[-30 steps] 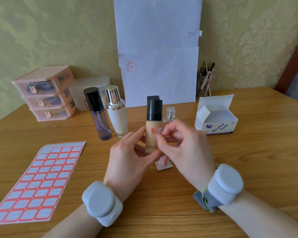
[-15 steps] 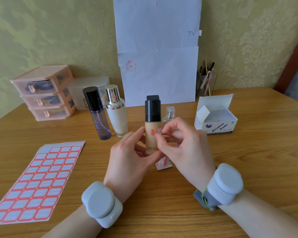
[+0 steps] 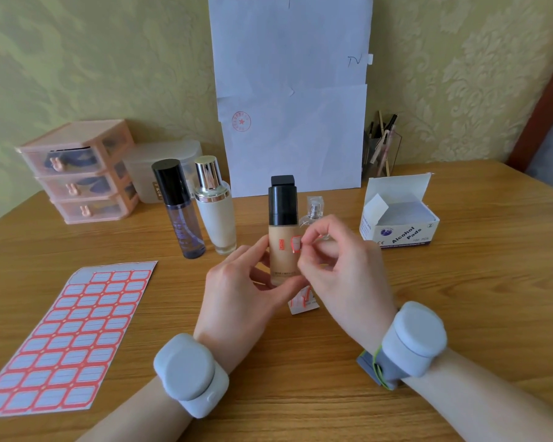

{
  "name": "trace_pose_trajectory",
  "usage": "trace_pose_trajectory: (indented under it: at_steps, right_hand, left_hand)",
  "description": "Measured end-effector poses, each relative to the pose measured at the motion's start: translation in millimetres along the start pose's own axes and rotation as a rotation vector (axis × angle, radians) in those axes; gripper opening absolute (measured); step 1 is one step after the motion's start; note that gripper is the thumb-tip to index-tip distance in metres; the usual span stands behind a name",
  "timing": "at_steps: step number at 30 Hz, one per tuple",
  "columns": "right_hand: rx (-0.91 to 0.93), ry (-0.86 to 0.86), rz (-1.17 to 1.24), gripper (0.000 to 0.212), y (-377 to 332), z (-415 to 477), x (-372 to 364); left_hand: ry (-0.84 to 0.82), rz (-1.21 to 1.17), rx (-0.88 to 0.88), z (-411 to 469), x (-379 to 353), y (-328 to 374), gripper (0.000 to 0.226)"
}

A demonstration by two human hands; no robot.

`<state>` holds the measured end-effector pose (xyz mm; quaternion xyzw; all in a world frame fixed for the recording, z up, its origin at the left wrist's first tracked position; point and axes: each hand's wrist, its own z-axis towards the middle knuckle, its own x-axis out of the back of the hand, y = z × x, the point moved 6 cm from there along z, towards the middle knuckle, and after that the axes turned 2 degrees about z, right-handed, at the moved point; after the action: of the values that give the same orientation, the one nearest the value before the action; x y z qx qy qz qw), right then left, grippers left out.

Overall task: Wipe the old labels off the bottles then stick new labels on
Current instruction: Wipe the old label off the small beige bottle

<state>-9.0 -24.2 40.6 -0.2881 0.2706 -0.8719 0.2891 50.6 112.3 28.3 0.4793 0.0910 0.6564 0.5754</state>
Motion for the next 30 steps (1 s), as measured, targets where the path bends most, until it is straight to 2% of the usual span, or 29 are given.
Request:
trace_pose_trajectory:
  at_steps: [4, 6, 9, 14, 20, 27, 30]
  right_hand:
    - [-0.009, -0.016, 0.105, 0.015, -2.0, -0.5, 0.1]
    - [-0.004, -0.013, 0.114, 0.019, -4.7, -1.3, -0.1]
    - [-0.002, 0.005, 0.103, 0.022, -4.9, -1.7, 0.5]
    - [0.017, 0.010, 0.072, 0.011, -4.3, -2.0, -0.4]
    - [-0.005, 0.004, 0.031, 0.013, -5.3, -1.7, 0.1]
    - [-0.024, 0.008, 0.013, 0.017, -5.1, -2.0, 1.0]
    - [-0.020, 0.000, 0.039, 0.018, -5.9, -2.7, 0.1]
  left_hand:
    - [0.014, -0.045, 0.021, 1.1, 3.0, -1.2, 0.042]
    - [0.026, -0.059, -0.002, 1.2, 4.8, 2.0, 0.040]
    - [0.036, -0.050, -0.027, 0.2, 5.1, 6.0, 0.046]
    - [0.044, -0.049, -0.016, -0.1, 3.4, 1.5, 0.052]
    - [0.019, -0.031, -0.020, 0.8, 1.8, 1.1, 0.045]
    - [0.018, -0.020, -0.014, -0.9, 3.9, 5.1, 0.055]
    - [0.024, -0.025, -0.001, -0.7, 4.6, 4.0, 0.048]
